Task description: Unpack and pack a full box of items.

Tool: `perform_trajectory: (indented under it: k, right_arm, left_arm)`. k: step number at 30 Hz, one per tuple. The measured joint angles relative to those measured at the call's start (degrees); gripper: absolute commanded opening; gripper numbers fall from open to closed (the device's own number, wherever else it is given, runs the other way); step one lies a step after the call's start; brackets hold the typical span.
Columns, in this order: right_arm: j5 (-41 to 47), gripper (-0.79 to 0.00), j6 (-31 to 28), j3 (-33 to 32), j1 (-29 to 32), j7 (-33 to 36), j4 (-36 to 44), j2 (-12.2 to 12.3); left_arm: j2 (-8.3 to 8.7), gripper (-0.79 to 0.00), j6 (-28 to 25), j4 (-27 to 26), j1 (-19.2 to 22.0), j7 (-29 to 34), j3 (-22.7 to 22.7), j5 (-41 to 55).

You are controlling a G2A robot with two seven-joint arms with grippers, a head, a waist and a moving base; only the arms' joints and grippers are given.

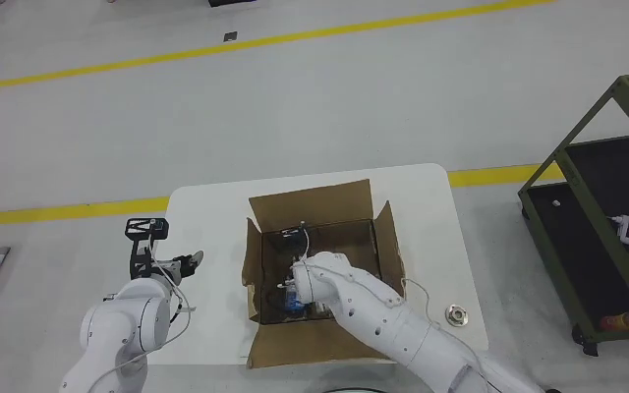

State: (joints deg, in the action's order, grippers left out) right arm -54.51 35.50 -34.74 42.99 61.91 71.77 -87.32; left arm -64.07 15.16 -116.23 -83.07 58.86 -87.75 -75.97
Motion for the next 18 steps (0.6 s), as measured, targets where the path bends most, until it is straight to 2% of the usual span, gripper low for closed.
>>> perform_trajectory:
  k: [4, 8, 11, 18]
  right_arm:
    - [-5.85, -0.785, -2.90, -7.62, 6.65, 1.73, 12.67, 4.09]
    - [-9.79, -0.785, -8.56, -17.05, 15.40, 3.17, 27.29, 7.66]
    - [-10.95, -0.785, -13.53, -23.26, 21.26, 2.51, 36.22, 9.36]
    - [-4.35, -0.785, -26.32, -37.35, 33.36, -3.31, 53.01, 11.73]
  left_arm:
    - [0.00, 0.000, 0.00, 0.00, 0.00, 0.00, 0.00, 0.00]
    - [0.00, 0.000, 0.00, 0.00, 0.00, 0.00, 0.00, 0.00]
    - [0.00, 0.000, 0.00, 0.00, 0.00, 0.00, 0.00, 0.00]
    - [0.00, 0.000, 0.00, 0.00, 0.00, 0.00, 0.00, 0.00]
